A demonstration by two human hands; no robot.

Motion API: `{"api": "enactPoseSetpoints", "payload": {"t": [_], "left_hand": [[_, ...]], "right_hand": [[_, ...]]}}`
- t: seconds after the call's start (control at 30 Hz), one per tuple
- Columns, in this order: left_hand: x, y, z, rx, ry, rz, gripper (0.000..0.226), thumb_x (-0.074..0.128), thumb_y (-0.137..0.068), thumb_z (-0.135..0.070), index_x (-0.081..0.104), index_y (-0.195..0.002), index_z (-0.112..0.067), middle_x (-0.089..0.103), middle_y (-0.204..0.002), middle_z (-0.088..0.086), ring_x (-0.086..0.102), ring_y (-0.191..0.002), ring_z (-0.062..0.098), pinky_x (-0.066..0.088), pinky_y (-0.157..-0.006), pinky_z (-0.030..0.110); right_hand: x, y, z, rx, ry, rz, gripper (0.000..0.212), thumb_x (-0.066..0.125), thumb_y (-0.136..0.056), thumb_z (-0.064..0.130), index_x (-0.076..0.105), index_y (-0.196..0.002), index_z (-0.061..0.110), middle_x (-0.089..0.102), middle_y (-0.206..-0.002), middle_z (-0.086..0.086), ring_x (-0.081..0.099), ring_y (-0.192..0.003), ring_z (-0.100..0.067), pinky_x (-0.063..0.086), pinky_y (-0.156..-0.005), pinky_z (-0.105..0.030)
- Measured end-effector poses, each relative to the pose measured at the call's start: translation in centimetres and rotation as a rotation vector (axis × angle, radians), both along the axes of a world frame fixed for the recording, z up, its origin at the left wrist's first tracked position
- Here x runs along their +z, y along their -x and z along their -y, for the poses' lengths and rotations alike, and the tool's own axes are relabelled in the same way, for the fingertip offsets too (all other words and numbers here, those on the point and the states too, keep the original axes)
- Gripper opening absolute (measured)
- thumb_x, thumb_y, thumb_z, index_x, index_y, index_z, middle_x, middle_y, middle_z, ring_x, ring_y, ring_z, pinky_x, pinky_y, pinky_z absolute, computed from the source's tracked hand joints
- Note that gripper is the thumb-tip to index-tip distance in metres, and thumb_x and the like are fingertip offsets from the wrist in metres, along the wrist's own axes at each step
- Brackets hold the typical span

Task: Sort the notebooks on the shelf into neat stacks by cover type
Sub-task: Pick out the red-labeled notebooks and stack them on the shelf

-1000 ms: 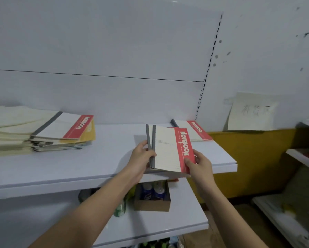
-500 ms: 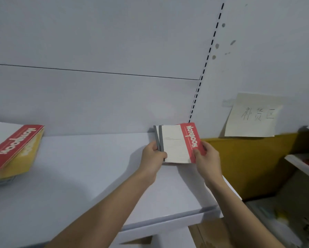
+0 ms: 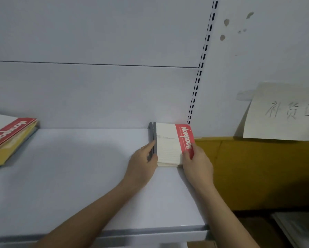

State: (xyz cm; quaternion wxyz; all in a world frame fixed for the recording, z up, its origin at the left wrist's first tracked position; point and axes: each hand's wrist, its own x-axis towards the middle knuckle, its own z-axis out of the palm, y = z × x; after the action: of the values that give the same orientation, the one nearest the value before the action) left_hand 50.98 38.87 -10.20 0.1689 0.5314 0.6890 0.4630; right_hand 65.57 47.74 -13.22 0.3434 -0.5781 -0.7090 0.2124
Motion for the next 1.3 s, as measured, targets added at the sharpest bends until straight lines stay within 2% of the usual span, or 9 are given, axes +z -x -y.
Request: {"api": "enactPoseSetpoints", "payload": {"t": [0.1,0.23,0.37,0.5,0.6,0.67,0.8,1.0,1.3], "left_hand": [[-0.2,-0.1,-0.3,0.048,0.1,-0.045,0.047,0.046,-0.097,-0.017,0.051,-0.136,-0.042,0.064,-0.078,-0.008,0.054,-0.066,0.008,0.04,-0.062,0.015],[0.0,-0.5,-0.2,0.09,0.116,-0.031,0.039,0.047,-0.099,-0.024,0.056,-0.133,-0.04,0.069,-0.102,-0.017,0.063,-0.089,0.005,0.045,-0.082,0.022],[0.7,-1.4,0.3,0.156,0.082,0.034,0.028,0.047,-0.101,-0.019,0.06,-0.1,-0.043,0.061,-0.085,-0.034,0.056,-0.084,-0.008,0.038,-0.078,0.003],[0.6,-1.4,0.5,0.238,0.063,0.102,0.033,0.051,-0.099,-0.021,0.061,-0.13,-0.018,0.063,-0.125,-0.009,0.056,-0.109,0.002,0.038,-0.09,0.01],[1.4,-1.2,1.4,0.202,0.105,0.184,0.038,0.05,-0.1,-0.024,0.052,-0.138,-0.02,0.057,-0.136,0.001,0.053,-0.121,0.011,0.037,-0.101,0.021],[2.0,-0.7,2.7,0.167,0.156,0.164,0.041,0.047,-0.101,-0.031,0.047,-0.142,-0.024,0.051,-0.142,-0.001,0.047,-0.129,0.011,0.035,-0.099,0.02],[2.8,2.2,6.6,0.166,0.211,-0.037,0.045,0.043,-0.101,-0.039,0.043,-0.144,-0.027,0.046,-0.148,-0.001,0.042,-0.136,0.014,0.031,-0.101,0.02],[5.2,10.1,15.7,0.294,0.361,-0.343,0.053,0.035,-0.098,-0.056,0.038,-0.146,-0.035,0.042,-0.151,-0.007,0.039,-0.138,0.019,0.032,-0.113,0.041],[8.7,24.0,32.8,0.426,0.37,-0.462,0.046,0.039,-0.095,-0.058,0.051,-0.134,-0.038,0.055,-0.139,-0.008,0.049,-0.127,0.017,0.041,-0.101,0.036]], "right_hand": [[0.2,-0.3,-0.3,0.014,0.019,-0.03,0.034,0.042,-0.099,0.038,0.05,-0.127,0.021,0.059,-0.11,0.003,0.058,-0.096,-0.017,0.048,-0.076,-0.033],[0.7,-0.4,-0.3,0.007,0.043,-0.067,0.034,0.044,-0.098,0.035,0.052,-0.127,0.019,0.059,-0.113,-0.001,0.058,-0.098,-0.022,0.048,-0.079,-0.034],[1.0,-0.4,-0.2,-0.012,0.088,-0.136,0.035,0.048,-0.097,0.032,0.053,-0.128,0.018,0.06,-0.117,-0.002,0.058,-0.102,-0.023,0.05,-0.086,-0.04],[1.4,-0.6,-0.1,-0.011,0.099,-0.154,0.041,0.049,-0.097,0.03,0.048,-0.135,0.015,0.055,-0.128,-0.007,0.053,-0.115,-0.026,0.046,-0.094,-0.043],[1.8,-0.6,0.5,-0.055,0.031,-0.145,0.041,0.05,-0.096,0.026,0.048,-0.134,0.011,0.05,-0.134,-0.012,0.045,-0.121,-0.029,0.042,-0.098,-0.045],[2.4,-0.4,1.2,-0.067,-0.093,-0.132,0.041,0.052,-0.096,0.021,0.049,-0.135,0.01,0.048,-0.138,-0.013,0.043,-0.126,-0.029,0.041,-0.102,-0.046],[4.4,1.8,4.9,0.233,-0.382,-0.121,0.039,0.051,-0.096,0.014,0.053,-0.135,0.011,0.053,-0.138,-0.007,0.046,-0.127,-0.023,0.036,-0.105,-0.031],[8.3,10.2,13.9,0.753,-0.087,0.086,0.044,0.043,-0.099,0.042,0.048,-0.14,0.024,0.051,-0.141,0.006,0.05,-0.124,-0.014,0.039,-0.105,-0.032],[12.1,24.9,26.3,0.847,-0.074,0.334,0.049,0.042,-0.096,0.055,0.053,-0.135,0.027,0.055,-0.138,0.007,0.053,-0.122,-0.016,0.043,-0.102,-0.04]]}}
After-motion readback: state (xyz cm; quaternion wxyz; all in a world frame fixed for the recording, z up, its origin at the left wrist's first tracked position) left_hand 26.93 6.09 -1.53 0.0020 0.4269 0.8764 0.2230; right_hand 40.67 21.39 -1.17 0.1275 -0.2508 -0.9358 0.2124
